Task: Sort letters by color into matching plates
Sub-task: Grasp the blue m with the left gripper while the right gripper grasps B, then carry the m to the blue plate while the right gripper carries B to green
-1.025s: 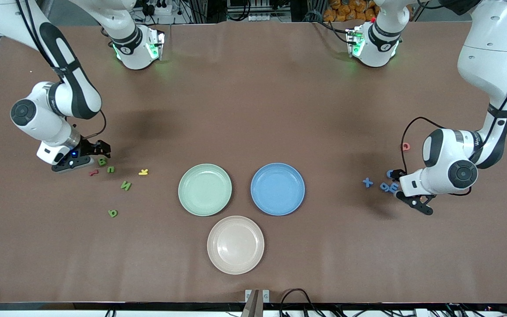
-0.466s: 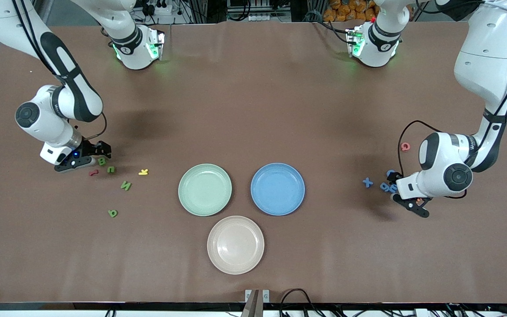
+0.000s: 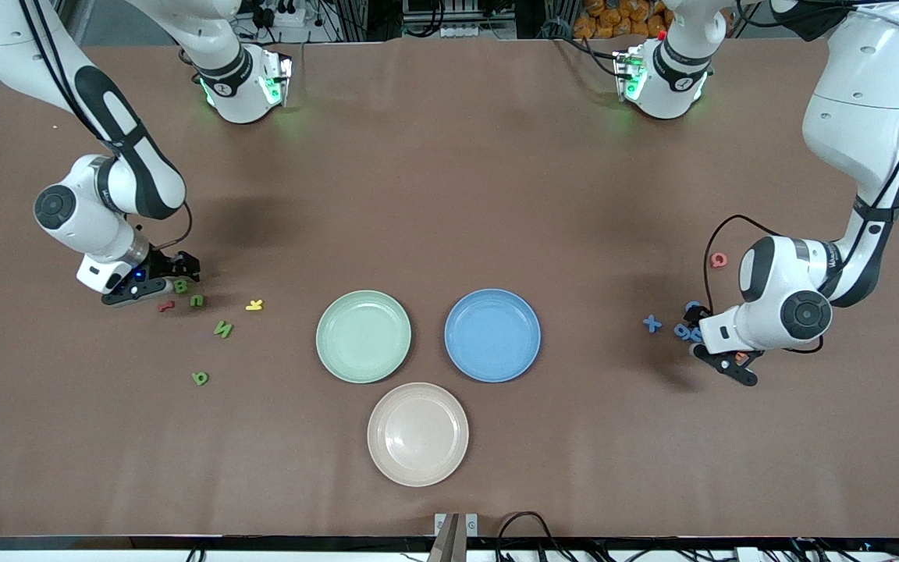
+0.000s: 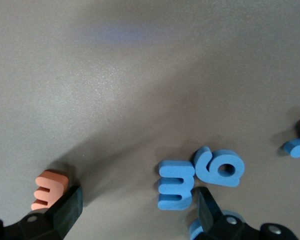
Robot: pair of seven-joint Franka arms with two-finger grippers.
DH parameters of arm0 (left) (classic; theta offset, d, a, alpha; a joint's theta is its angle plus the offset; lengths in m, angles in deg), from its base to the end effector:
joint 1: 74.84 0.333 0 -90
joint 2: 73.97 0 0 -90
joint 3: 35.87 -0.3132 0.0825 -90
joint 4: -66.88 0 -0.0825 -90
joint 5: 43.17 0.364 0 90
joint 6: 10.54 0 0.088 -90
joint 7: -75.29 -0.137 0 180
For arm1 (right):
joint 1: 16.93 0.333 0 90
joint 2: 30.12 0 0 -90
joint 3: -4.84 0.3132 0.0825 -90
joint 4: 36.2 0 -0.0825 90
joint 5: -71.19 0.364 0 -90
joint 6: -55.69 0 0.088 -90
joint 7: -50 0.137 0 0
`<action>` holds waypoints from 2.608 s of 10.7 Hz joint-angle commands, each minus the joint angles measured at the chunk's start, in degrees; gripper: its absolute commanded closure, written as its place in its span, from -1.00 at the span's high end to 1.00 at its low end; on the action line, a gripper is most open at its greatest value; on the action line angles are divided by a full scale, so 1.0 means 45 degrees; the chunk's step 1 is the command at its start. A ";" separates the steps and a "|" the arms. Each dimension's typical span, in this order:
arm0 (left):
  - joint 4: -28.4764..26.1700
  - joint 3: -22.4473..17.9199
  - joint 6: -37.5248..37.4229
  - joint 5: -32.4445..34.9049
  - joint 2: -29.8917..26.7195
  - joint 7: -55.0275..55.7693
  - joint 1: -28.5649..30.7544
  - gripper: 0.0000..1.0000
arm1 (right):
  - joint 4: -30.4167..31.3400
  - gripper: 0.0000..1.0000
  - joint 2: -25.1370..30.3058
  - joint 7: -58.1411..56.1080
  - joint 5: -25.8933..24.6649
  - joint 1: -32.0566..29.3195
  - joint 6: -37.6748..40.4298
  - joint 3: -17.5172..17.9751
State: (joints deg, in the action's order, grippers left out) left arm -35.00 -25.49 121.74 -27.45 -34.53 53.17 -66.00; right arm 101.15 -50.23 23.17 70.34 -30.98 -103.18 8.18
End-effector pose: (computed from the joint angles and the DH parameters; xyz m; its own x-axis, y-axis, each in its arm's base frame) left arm 0.6228 -0.0014 0.1467 0.8264 -0.5414 -0.1550 -0.5482 -0.8363 -0.0015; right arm 0.4842 -0.0893 0.1597 0.9575 0.2871 0.0291 0.2872 -0.9579 -0.0013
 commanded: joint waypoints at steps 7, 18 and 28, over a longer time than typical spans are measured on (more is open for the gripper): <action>0.0236 -0.0002 0.0078 0.0764 0.0123 0.1984 -0.0421 -1.00 | 0.0297 -0.32 -0.0003 -0.0679 -0.0007 -0.0296 -0.0202 0.0235; 0.1212 0.0310 -0.1386 0.0412 -0.0697 0.2587 -0.0576 -1.00 | -0.0169 -0.89 0.0424 0.0371 0.0051 -0.0101 0.0983 0.0645; 0.2404 0.0369 -0.2168 -0.1618 -0.0502 0.8679 -0.4011 -1.00 | -0.3215 -0.89 0.0544 0.5704 0.1492 0.3080 0.4231 0.0645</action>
State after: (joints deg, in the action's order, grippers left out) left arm -25.07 -23.24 113.38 -32.26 -36.84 86.95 -80.83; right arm 89.61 -47.60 44.54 72.78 -20.21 -86.10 11.25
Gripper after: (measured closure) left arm 0.648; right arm 0.718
